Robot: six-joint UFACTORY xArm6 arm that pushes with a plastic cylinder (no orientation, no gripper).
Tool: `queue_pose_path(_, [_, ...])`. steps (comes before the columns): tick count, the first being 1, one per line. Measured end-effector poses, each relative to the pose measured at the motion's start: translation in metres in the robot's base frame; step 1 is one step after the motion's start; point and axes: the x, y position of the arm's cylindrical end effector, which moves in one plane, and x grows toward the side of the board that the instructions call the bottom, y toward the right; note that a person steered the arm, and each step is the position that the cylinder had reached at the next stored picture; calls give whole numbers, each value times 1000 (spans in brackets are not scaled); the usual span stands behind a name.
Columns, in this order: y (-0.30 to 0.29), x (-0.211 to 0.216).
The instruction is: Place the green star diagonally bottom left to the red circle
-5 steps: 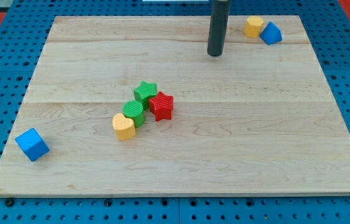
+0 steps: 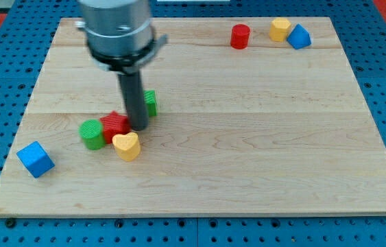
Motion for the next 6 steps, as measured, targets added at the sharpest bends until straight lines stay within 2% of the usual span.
queue_pose_path(2, [14, -54])
queue_pose_path(3, [57, -56])
queue_pose_path(6, [168, -133])
